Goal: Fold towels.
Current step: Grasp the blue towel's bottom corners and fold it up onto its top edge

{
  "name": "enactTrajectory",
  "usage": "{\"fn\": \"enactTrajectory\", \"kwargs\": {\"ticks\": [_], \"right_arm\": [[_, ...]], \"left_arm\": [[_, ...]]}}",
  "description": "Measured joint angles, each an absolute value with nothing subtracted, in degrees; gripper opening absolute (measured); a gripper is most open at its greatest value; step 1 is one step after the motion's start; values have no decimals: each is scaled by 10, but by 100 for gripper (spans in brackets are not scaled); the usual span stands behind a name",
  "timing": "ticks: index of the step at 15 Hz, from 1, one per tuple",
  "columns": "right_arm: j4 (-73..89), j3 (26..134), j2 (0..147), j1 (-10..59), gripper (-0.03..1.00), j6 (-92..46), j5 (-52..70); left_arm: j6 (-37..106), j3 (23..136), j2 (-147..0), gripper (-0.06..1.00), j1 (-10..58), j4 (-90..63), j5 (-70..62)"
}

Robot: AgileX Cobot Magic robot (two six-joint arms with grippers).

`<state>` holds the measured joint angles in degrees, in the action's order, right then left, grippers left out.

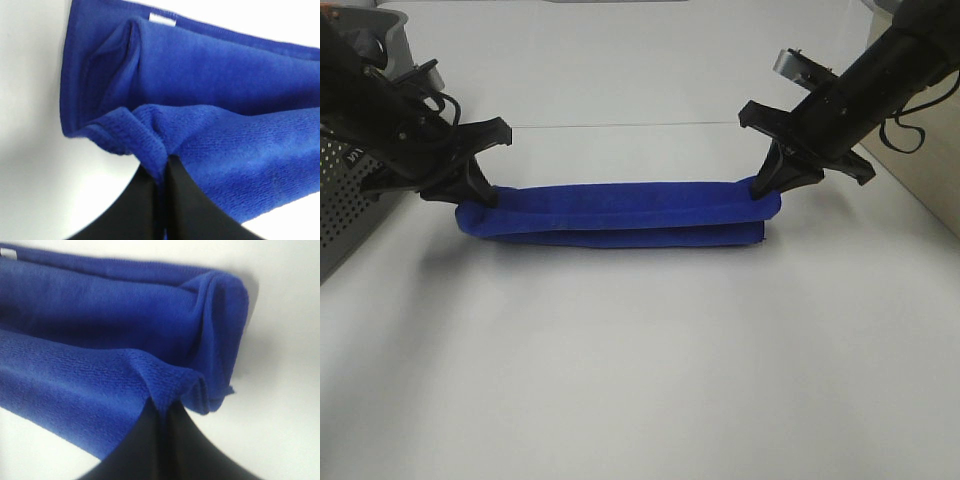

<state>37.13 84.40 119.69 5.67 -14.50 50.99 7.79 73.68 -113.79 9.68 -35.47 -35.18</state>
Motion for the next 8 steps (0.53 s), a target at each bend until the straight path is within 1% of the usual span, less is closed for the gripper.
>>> {"fn": "enactTrajectory", "kwargs": {"ticks": [3,7,8], "right_arm": [[335,922,1260,57,0,-119,506],[331,934,1309,57,0,-117,481],[331,934,1314,57,0,-117,480]], "left_arm": [[83,805,-1203,3,97,-356,-343],[84,845,-1266,4,97,-356,-305],[83,846,-1273,7,97,-356,-300]]}}
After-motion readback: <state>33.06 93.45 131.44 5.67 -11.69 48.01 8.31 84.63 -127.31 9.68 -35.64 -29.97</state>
